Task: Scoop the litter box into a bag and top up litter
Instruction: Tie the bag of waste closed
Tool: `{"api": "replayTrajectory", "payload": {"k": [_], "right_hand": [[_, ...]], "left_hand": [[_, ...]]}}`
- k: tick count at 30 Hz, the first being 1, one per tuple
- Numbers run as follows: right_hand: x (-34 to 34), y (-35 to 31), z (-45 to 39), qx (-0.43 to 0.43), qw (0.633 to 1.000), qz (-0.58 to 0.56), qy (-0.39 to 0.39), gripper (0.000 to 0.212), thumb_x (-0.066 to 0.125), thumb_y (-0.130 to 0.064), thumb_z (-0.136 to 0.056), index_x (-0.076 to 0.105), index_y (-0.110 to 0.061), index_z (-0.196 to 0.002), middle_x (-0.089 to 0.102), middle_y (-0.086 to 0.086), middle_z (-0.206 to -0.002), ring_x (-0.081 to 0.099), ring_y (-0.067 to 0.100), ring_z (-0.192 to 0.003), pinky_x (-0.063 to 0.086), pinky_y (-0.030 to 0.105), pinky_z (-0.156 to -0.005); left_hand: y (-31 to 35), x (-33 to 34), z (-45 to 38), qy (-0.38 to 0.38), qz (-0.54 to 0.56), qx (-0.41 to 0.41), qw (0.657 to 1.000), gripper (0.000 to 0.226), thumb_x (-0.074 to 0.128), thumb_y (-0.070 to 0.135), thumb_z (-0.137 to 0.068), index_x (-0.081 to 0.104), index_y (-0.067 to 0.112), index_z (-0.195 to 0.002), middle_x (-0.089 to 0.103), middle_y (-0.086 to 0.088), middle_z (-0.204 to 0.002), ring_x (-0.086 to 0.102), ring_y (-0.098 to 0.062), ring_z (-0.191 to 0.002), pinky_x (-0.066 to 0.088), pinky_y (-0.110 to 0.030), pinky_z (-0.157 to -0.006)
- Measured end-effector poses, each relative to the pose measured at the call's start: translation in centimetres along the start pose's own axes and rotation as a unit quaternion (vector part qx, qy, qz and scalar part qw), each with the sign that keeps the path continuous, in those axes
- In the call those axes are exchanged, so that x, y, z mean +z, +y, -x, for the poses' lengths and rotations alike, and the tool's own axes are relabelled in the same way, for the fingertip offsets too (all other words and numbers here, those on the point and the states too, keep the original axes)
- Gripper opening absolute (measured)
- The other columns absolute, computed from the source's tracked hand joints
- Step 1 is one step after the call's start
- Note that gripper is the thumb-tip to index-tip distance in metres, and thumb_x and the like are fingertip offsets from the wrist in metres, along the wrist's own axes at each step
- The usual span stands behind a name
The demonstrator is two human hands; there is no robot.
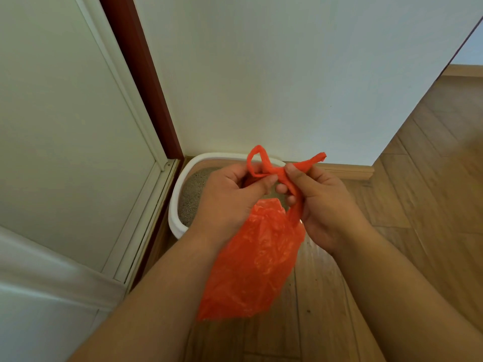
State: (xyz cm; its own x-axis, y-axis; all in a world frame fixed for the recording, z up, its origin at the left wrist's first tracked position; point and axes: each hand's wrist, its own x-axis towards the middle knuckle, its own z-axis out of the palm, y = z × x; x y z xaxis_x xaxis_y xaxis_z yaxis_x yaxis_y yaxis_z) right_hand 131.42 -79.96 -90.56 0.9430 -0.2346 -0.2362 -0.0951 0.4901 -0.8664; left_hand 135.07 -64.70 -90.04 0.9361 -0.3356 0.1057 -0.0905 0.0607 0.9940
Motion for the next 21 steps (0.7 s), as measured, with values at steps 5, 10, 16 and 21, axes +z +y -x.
{"api": "replayTrajectory", "payload": {"k": [5,10,16,21], "right_hand": [[-0.5,0.0,0.0,-0.008,0.995,0.083,0.057,0.031,0.073,-0.008,-0.092,0.049,-0.012,-0.111,0.066,0.006,-0.069,0.055,0.018,-0.056,0.039,0.026,-0.046],[-0.7,0.4,0.3,0.019,0.975,0.221,0.017,0.015,0.066,-0.02,-0.098,0.076,-0.011,-0.092,0.064,0.007,-0.07,0.049,0.016,-0.058,0.041,0.028,-0.057],[-0.4,0.2,0.6,0.017,0.974,0.223,-0.046,0.02,0.061,0.0,-0.091,0.075,-0.011,-0.102,0.071,0.014,-0.084,0.056,0.021,-0.07,0.046,0.032,-0.061],[0.0,0.7,0.8,0.005,0.975,0.202,-0.091,0.035,0.068,0.006,-0.09,0.061,-0.012,-0.119,0.076,0.016,-0.091,0.067,0.03,-0.076,0.053,0.038,-0.067]], "left_hand": [[-0.1,-0.4,0.0,-0.01,-0.118,0.051,0.992,0.011,0.077,0.018,-0.09,0.078,0.023,-0.099,0.074,0.011,-0.088,0.068,-0.002,-0.086,0.054,-0.023,-0.082],[-0.8,-0.4,-0.4,-0.023,-0.179,0.041,0.983,0.008,0.072,0.032,-0.093,0.074,0.032,-0.101,0.073,0.011,-0.095,0.068,-0.006,-0.093,0.056,-0.037,-0.087],[-1.1,-0.7,-0.8,0.013,-0.168,0.009,0.986,0.009,0.072,0.031,-0.094,0.071,0.038,-0.1,0.074,0.014,-0.092,0.07,-0.005,-0.085,0.059,-0.035,-0.082],[-1.5,-0.8,-1.1,0.05,-0.144,-0.033,0.988,0.007,0.073,0.035,-0.091,0.071,0.039,-0.096,0.075,0.012,-0.091,0.073,-0.012,-0.085,0.06,-0.048,-0.084]]}}
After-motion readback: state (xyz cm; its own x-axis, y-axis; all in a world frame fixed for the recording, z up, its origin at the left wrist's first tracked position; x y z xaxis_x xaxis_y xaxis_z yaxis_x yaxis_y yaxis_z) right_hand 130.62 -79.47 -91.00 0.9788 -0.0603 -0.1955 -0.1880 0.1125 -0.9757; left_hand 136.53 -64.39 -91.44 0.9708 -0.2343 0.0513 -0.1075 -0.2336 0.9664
